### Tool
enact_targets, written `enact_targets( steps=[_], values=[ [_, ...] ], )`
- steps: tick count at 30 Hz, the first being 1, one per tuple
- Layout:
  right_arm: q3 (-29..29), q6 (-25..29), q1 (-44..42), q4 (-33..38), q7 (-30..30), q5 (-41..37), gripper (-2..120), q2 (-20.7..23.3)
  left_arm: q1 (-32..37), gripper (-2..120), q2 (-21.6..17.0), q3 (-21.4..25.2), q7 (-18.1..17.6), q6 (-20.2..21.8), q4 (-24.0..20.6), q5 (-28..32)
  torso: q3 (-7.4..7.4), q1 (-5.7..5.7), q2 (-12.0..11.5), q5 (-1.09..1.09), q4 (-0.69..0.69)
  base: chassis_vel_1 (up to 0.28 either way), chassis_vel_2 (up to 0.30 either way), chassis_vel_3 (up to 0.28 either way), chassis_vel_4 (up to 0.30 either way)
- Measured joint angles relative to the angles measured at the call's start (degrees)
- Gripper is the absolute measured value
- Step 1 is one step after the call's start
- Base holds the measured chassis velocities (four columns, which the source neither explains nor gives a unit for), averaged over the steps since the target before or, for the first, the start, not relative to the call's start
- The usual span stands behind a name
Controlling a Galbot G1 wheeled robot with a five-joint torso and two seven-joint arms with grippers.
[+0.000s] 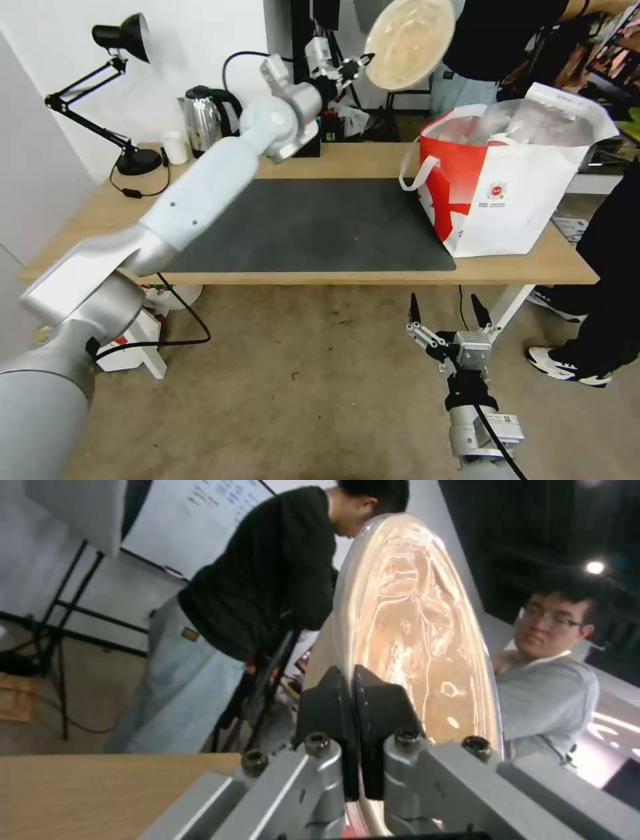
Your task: Pick up the trash from the table and place it into the takeout bag.
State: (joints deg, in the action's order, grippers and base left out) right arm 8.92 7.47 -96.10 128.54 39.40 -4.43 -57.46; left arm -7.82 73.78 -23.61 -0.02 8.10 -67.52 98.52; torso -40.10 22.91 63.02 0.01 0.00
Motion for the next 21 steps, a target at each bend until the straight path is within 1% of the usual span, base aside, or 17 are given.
enact_targets(
  steps=[3, 4, 6, 9, 10, 17, 20, 21],
  values=[
    [0.00, 0.00, -0.01, 0.00, 0.00, 0.00, 100, 0.00, -0.73, 0, 0.82, -2.45, 1.64, -0.24, 0.80, 1.21, 0.00, 0.00, 0.00, 0.00, 0.00, 0.000, 0.000, 0.000, 0.000],
    [0.00, 0.00, -0.01, 0.00, 0.00, 0.00, 100, 0.00, -0.73, 0, 0.82, -2.45, 1.64, -0.24, 0.80, 1.21, 0.00, 0.00, 0.00, 0.00, 0.00, 0.000, 0.000, 0.000, 0.000],
    [0.00, 0.00, 0.00, 0.00, 0.00, 0.00, 100, 0.00, -1.64, 0, 2.02, -3.88, 2.52, -0.60, 2.37, 2.33, 0.00, 0.00, 0.00, 0.00, 0.01, 0.000, 0.000, 0.000, 0.000],
    [0.00, 0.00, -0.01, 0.00, 0.00, 0.00, 100, 0.00, -2.08, 0, 2.52, -4.59, 2.96, -0.83, 2.78, 2.67, 0.00, 0.00, 0.00, 0.00, 0.01, 0.000, 0.000, 0.000, 0.000],
    [0.00, 0.00, -0.01, 0.00, 0.00, 0.00, 100, 0.00, -2.68, 0, 3.27, -5.84, 3.42, -1.15, 3.16, 2.95, 0.00, 0.00, 0.00, 0.00, 0.01, 0.000, 0.000, 0.000, 0.000],
    [0.00, 0.00, 0.00, 0.00, 0.00, 0.00, 100, 0.00, -4.10, 0, 5.46, -8.54, 3.80, -2.01, 5.10, 3.18, 0.00, 0.00, 0.00, 0.00, -0.01, 0.000, 0.000, 0.000, 0.000],
    [0.00, 0.00, 0.00, 0.00, 0.00, 0.00, 100, 0.00, -4.73, 0, 6.58, -9.94, 4.34, -2.16, 7.14, 3.20, 0.00, 0.00, 0.00, -0.01, 0.01, 0.000, 0.000, 0.000, 0.000],
    [0.00, 0.00, 0.00, 0.00, 0.00, 0.00, 100, 0.00, -4.73, 0, 6.58, -9.94, 4.34, -2.16, 7.14, 3.20, 0.00, 0.00, 0.00, -0.01, 0.01, 0.000, 0.000, 0.000, 0.000]
  ],
)
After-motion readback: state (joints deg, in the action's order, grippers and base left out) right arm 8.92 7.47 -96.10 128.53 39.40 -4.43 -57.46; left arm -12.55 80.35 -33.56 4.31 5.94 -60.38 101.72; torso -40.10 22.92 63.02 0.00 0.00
